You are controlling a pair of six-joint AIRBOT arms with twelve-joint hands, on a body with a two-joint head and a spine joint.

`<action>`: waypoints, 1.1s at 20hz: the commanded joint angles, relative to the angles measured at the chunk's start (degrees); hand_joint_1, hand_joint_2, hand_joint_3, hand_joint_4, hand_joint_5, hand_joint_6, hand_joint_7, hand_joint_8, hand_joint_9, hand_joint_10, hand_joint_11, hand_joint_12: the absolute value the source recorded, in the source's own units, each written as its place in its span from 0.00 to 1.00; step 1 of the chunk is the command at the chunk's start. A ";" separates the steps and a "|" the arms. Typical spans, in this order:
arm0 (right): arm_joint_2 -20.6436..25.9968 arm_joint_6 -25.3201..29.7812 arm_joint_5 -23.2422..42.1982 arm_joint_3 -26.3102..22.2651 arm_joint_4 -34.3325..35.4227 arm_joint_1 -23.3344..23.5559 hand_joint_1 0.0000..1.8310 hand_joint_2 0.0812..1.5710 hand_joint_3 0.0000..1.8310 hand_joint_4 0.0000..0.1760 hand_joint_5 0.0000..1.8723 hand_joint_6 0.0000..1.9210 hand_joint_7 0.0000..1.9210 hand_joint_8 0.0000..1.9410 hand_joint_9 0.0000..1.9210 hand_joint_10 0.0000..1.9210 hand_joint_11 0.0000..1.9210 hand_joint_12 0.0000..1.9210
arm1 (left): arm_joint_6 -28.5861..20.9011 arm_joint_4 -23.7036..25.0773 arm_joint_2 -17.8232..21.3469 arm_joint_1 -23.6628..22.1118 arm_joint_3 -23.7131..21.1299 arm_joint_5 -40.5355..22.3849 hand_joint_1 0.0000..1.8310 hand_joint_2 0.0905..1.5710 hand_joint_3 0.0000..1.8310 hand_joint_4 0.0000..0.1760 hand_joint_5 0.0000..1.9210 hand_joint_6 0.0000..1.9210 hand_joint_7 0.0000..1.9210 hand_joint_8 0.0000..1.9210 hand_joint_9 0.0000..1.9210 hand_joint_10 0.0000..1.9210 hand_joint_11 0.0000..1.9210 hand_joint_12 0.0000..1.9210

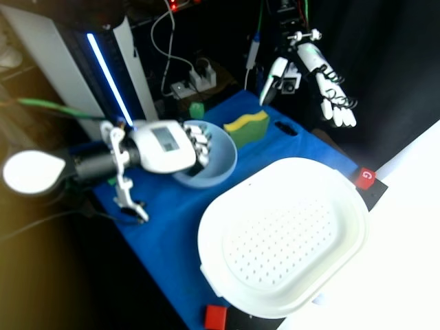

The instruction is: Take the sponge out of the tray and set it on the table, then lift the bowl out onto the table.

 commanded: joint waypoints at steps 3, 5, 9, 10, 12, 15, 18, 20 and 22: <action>1.73 -0.18 5.82 -0.28 9.51 0.07 0.00 0.72 0.00 0.51 0.00 0.00 0.01 0.00 0.00 0.00 0.00 0.01 | -0.72 -0.93 0.37 -0.26 -0.01 -7.52 0.36 0.55 0.00 0.89 0.07 0.00 0.06 0.00 0.03 0.00 0.02 0.01; 2.90 -1.98 7.66 -0.42 14.46 -1.00 0.00 0.65 0.00 0.55 0.00 0.00 0.00 0.00 0.00 0.00 0.00 0.00 | -0.78 -0.97 0.37 -0.15 -0.01 -7.63 0.37 0.54 0.00 0.97 0.08 0.00 0.07 0.00 0.02 0.00 0.01 0.01; 8.10 -12.44 10.16 -2.45 30.09 -3.95 0.06 0.62 0.00 0.49 0.00 0.00 0.00 0.00 0.00 0.00 0.00 0.00 | -1.29 -1.03 0.64 0.61 -0.36 -9.26 0.35 0.55 0.00 0.86 0.07 0.00 0.05 0.00 0.02 0.00 0.01 0.01; 9.10 -14.91 12.51 -2.58 35.70 -6.00 0.08 0.63 0.00 0.06 0.00 0.00 0.00 0.00 0.00 0.00 0.00 0.00 | -1.34 -1.10 0.86 1.03 -0.75 -10.26 0.34 0.53 0.00 0.86 0.06 0.00 0.04 0.00 0.02 0.00 0.02 0.01; 10.60 -17.55 17.48 -2.65 45.01 -10.73 0.13 0.60 0.00 0.11 0.00 0.00 0.00 0.00 0.00 0.00 0.00 0.00 | -1.34 -1.14 1.43 1.72 -1.80 -12.71 0.32 0.52 0.00 0.75 0.03 0.00 0.01 0.00 0.00 0.00 0.02 0.01; 11.80 -18.55 24.07 -2.72 56.11 -17.62 0.10 0.67 0.01 0.11 0.00 0.00 0.00 0.00 0.00 0.00 0.00 0.00 | -1.34 -1.42 2.81 3.96 -4.21 -18.13 0.37 0.53 0.00 0.88 0.01 0.00 0.00 0.00 0.00 0.00 0.00 0.00; 12.08 -18.55 29.73 -3.20 64.43 -24.20 0.11 0.71 0.02 0.25 0.00 0.00 0.00 0.00 0.00 0.00 0.00 0.00 | -1.35 -3.17 3.85 7.41 -6.74 -23.78 0.34 0.55 0.00 0.72 0.00 0.00 0.00 0.00 0.00 0.00 0.03 0.01; 11.98 -18.55 32.52 -3.34 69.37 -28.13 0.09 0.70 0.01 0.64 0.00 0.00 0.00 0.00 0.00 0.00 0.00 0.00 | -1.45 -4.87 4.02 9.76 -8.06 -27.86 0.32 0.58 0.01 0.86 0.00 0.00 0.00 0.00 0.00 0.00 0.02 0.01; 11.94 -18.55 33.91 -3.32 71.96 -29.74 0.07 0.72 0.01 0.85 0.00 0.00 0.00 0.00 0.00 0.00 0.00 0.00 | -2.19 -5.68 3.99 10.90 -8.70 -30.74 0.29 0.58 0.01 0.99 0.00 0.00 0.00 0.00 0.00 0.00 0.02 0.01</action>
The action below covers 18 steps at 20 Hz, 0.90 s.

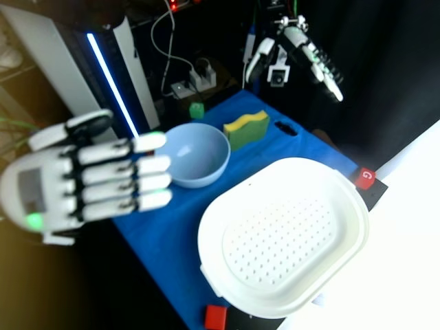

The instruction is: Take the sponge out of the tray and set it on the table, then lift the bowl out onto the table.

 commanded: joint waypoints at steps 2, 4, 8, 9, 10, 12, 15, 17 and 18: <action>0.37 0.40 8.13 -0.08 3.08 0.71 0.12 0.68 0.00 0.99 0.00 0.00 0.00 0.00 0.00 0.00 0.00 0.00 | -1.38 -0.40 0.53 -0.25 0.01 -10.63 0.25 0.60 0.00 0.89 0.00 0.00 0.00 0.00 0.00 0.00 0.00 0.20; 0.45 0.40 11.21 -0.14 3.56 0.72 0.21 0.66 0.00 0.96 0.01 0.00 0.00 0.00 0.00 0.00 0.00 0.00 | -1.38 -0.34 0.85 -0.25 -0.03 -12.44 0.33 0.64 0.01 0.98 0.00 0.00 0.00 0.00 0.00 0.00 0.00 0.02; 0.44 0.37 22.47 -2.09 3.98 0.73 0.28 0.64 0.00 0.53 0.04 0.00 0.00 0.00 0.00 0.00 0.00 0.00 | -3.39 0.46 1.20 -0.40 -0.28 -20.41 0.17 0.62 0.00 0.98 0.00 0.00 0.00 0.00 0.00 0.00 0.00 0.00; 0.45 0.04 22.48 -2.35 3.86 1.15 0.28 0.61 0.00 0.00 0.07 0.00 0.00 0.00 0.00 0.00 0.00 0.00 | -5.32 1.58 1.12 -0.77 0.31 -20.84 0.16 0.62 0.00 0.69 0.00 0.00 0.00 0.00 0.02 0.01 0.00 0.00; 0.45 -1.83 22.48 -2.33 3.53 2.00 0.21 0.62 0.00 0.00 0.04 0.00 0.02 0.00 0.01 0.00 0.00 0.00 | -6.48 2.62 1.07 -1.21 0.90 -20.89 0.14 0.66 0.01 0.48 0.00 0.00 0.01 0.00 0.03 0.01 0.00 0.00; 0.72 -2.32 22.47 -2.56 3.66 2.52 0.23 0.67 0.01 0.00 0.12 0.01 0.09 0.00 0.07 0.01 0.01 0.01 | -6.17 4.02 1.24 -2.98 1.10 -20.91 0.08 0.70 0.02 0.32 0.13 0.06 0.01 0.00 0.01 0.00 0.00 0.00; 4.16 -4.12 22.55 -5.57 2.07 6.87 0.33 0.63 0.00 0.00 0.51 0.06 0.34 0.02 0.24 0.02 0.00 0.51 | -4.68 9.90 1.99 -11.88 0.90 -20.96 0.06 0.73 0.01 0.05 0.19 0.01 0.18 0.01 0.18 0.01 0.07 0.15; 4.75 -6.44 22.56 -7.70 0.08 7.38 0.36 0.70 0.00 0.00 0.43 0.37 0.45 0.02 0.31 0.01 0.00 0.59 | -3.18 10.56 1.53 -12.82 0.01 -20.97 0.34 0.68 0.00 0.00 0.39 0.04 0.42 0.05 0.40 0.09 0.07 0.59; 5.41 -6.40 22.56 -8.95 0.31 7.91 0.28 0.78 0.01 0.00 0.40 0.42 0.51 0.06 0.40 0.06 0.05 0.59 | -3.78 9.28 1.50 -12.70 -0.98 -20.97 0.35 0.72 0.00 0.00 0.48 0.11 0.47 0.11 0.41 0.19 0.15 0.63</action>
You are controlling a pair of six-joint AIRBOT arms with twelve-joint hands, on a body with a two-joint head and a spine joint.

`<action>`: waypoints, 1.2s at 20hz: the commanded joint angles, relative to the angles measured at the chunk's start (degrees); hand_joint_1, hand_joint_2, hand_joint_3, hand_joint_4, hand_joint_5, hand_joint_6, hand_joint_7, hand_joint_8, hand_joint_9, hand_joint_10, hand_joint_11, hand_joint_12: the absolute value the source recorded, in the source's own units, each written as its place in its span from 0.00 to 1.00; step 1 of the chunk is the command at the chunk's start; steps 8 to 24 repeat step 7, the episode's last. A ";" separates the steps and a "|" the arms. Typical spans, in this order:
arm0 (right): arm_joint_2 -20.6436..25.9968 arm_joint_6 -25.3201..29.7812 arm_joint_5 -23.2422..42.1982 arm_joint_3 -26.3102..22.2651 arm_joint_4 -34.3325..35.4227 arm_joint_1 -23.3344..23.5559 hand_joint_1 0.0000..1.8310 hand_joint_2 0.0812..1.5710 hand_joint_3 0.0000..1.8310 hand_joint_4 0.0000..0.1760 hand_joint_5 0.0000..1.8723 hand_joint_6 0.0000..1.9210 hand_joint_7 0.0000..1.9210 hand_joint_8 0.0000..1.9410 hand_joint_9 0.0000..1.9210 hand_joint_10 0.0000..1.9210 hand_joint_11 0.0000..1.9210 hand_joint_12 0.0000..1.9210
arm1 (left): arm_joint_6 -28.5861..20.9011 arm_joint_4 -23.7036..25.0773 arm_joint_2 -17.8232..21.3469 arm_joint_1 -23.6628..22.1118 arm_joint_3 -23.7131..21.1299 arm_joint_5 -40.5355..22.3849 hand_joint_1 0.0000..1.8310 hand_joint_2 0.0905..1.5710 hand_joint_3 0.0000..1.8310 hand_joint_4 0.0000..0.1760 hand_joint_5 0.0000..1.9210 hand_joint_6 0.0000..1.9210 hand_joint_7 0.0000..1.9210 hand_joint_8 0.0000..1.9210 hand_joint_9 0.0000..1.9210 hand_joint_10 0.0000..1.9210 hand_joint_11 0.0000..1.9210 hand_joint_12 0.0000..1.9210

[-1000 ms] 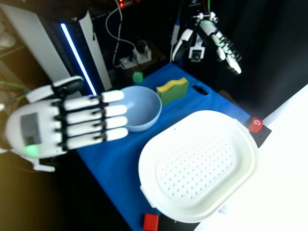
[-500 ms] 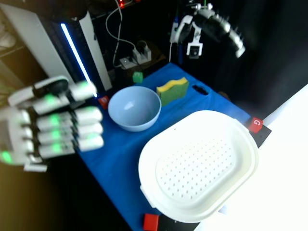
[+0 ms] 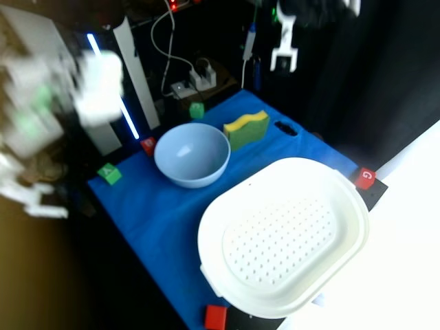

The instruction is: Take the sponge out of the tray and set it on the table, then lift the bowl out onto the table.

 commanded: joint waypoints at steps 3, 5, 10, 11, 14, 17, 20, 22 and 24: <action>-0.63 1.48 5.50 -2.15 5.38 1.21 0.49 0.78 0.01 0.67 0.39 0.72 0.53 0.21 0.39 0.55 0.18 0.87 | -3.95 -4.75 -0.61 1.50 -2.86 -4.73 0.28 0.90 0.00 0.00 0.34 0.63 0.36 0.45 0.30 0.46 0.11 0.76; -2.98 2.99 5.51 -2.06 7.11 2.23 0.44 0.85 0.00 0.80 0.29 0.84 0.34 0.69 0.27 0.80 0.15 0.99 | -6.06 -5.87 -1.14 1.54 -2.97 -4.73 0.33 0.92 0.00 0.86 0.22 0.95 0.24 0.81 0.25 0.77 0.16 0.75; -5.27 6.72 5.54 -0.96 8.00 2.24 0.41 0.85 0.00 0.99 0.30 0.85 0.29 0.69 0.23 0.84 0.10 0.96 | -6.85 -7.04 -2.88 0.86 -2.72 -4.73 0.33 0.92 0.00 0.99 0.22 0.95 0.22 0.76 0.21 0.77 0.05 0.75; -5.27 6.72 5.54 -0.96 8.00 2.24 0.41 0.85 0.00 0.99 0.30 0.85 0.29 0.69 0.23 0.84 0.10 0.96 | -6.85 -7.04 -2.88 0.86 -2.72 -4.73 0.33 0.92 0.00 0.99 0.22 0.95 0.22 0.76 0.21 0.77 0.05 0.75; -5.27 6.72 5.54 -0.96 8.00 2.24 0.41 0.85 0.00 0.99 0.30 0.85 0.29 0.69 0.23 0.84 0.10 0.96 | -6.85 -7.04 -2.88 0.86 -2.72 -4.73 0.33 0.92 0.00 0.99 0.22 0.95 0.22 0.76 0.21 0.77 0.05 0.75; -5.27 6.72 5.54 -0.96 8.00 2.24 0.41 0.85 0.00 0.99 0.30 0.85 0.29 0.69 0.23 0.84 0.10 0.96 | -6.85 -7.04 -2.88 0.86 -2.72 -4.73 0.33 0.92 0.00 0.99 0.22 0.95 0.22 0.76 0.21 0.77 0.05 0.75; -5.27 6.72 5.54 -0.96 8.00 2.24 0.41 0.85 0.00 0.99 0.30 0.85 0.29 0.69 0.23 0.84 0.10 0.96 | -6.85 -7.04 -2.88 0.86 -2.72 -4.73 0.33 0.92 0.00 0.99 0.22 0.95 0.22 0.76 0.21 0.77 0.05 0.75; -5.27 6.72 5.54 -0.96 8.00 2.24 0.41 0.85 0.00 0.99 0.30 0.85 0.29 0.69 0.23 0.84 0.10 0.96 | -6.85 -7.04 -2.88 0.86 -2.72 -4.73 0.33 0.92 0.00 0.99 0.22 0.95 0.22 0.76 0.21 0.77 0.05 0.75; -5.27 6.72 5.54 -0.96 8.00 2.24 0.41 0.85 0.00 0.99 0.30 0.85 0.29 0.69 0.23 0.84 0.10 0.96 | -6.85 -7.04 -2.88 0.86 -2.72 -4.73 0.33 0.92 0.00 0.99 0.22 0.95 0.22 0.76 0.21 0.77 0.05 0.75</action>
